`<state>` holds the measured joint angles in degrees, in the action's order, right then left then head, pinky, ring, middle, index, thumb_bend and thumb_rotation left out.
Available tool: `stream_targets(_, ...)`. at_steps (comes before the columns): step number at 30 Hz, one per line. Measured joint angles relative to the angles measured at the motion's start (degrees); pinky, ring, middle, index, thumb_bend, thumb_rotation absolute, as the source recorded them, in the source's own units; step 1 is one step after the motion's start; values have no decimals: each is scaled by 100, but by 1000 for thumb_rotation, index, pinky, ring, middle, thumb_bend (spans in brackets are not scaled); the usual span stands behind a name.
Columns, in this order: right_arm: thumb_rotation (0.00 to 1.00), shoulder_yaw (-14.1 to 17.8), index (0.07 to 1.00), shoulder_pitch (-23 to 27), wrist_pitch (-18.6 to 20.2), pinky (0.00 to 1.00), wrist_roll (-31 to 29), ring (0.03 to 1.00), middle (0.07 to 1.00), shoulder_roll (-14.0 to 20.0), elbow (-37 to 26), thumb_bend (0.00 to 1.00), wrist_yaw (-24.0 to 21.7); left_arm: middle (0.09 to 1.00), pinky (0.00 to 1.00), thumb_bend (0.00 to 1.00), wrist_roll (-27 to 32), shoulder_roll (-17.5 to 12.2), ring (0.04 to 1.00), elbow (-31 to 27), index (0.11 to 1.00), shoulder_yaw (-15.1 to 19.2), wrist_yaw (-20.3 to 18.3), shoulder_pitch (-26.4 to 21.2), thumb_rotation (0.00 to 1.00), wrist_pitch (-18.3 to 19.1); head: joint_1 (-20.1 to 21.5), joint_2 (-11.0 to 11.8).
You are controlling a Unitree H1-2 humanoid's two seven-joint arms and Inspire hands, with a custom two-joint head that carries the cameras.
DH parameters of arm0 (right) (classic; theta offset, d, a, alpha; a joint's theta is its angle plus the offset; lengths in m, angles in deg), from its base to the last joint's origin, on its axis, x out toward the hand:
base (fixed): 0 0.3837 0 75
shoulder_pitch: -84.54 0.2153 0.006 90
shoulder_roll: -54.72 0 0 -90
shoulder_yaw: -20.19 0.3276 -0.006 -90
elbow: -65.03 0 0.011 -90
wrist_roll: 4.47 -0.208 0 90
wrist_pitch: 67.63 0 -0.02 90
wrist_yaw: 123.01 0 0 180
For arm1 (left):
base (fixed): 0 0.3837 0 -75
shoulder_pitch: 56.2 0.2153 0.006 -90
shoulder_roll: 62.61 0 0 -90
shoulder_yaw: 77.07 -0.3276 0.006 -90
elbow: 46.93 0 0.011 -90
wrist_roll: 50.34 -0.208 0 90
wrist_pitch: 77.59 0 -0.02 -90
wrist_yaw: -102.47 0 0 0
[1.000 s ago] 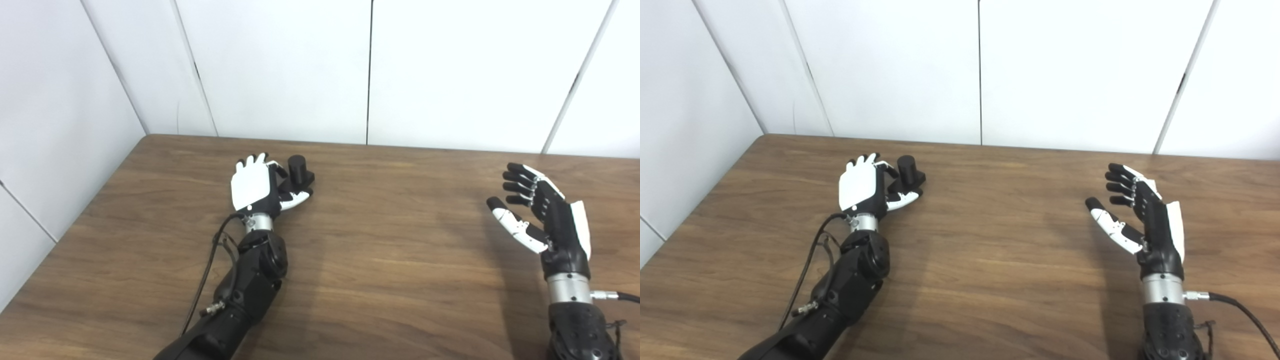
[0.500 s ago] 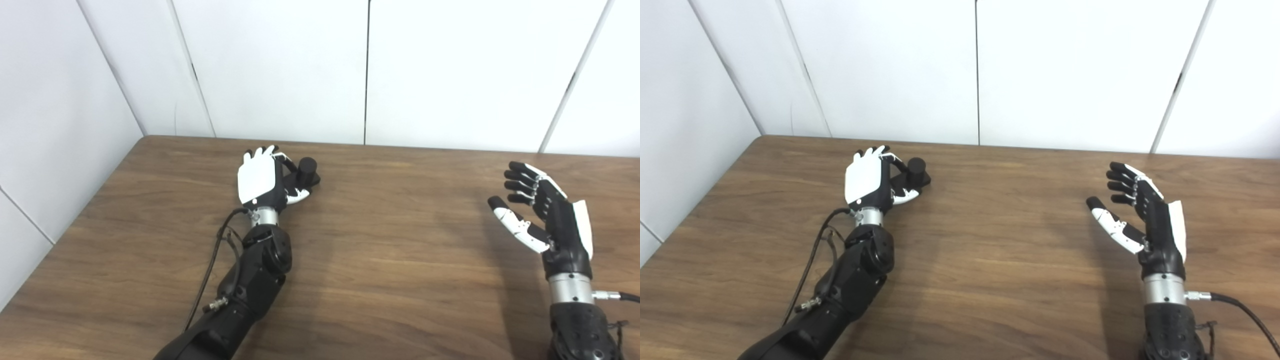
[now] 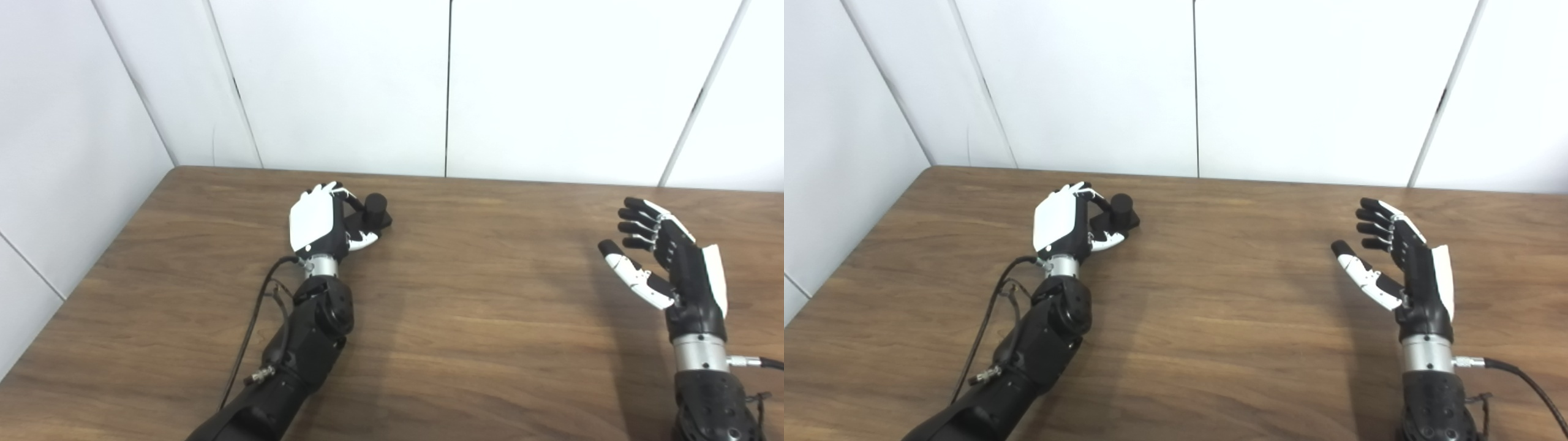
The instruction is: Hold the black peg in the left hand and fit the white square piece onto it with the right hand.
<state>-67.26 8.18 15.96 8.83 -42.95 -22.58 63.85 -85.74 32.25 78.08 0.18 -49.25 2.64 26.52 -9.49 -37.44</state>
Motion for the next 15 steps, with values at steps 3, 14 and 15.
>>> stream_targets(3, 335, -3, 779, 0, 0, 651, 12, 727, 758, 0, -4, 514, 0, 863, 878, 517, 90, -28, 914, -203, 487, 11, -164, 86, 90, -72, 35, -9)
stream_targets(14, 382, -32, 777, 3, 10, 644, 134, 723, 757, -10, -4, 542, 2, 875, 854, 511, 496, -47, 916, -1318, 487, -61, -1249, 630, 97, -296, 237, -35)
stream_targets(15, 379, -31, 777, 3, 11, 647, 136, 725, 757, -16, -4, 542, 3, 873, 846, 511, 500, -49, 912, -1444, 487, -79, -1367, 670, 97, -301, 263, -35)
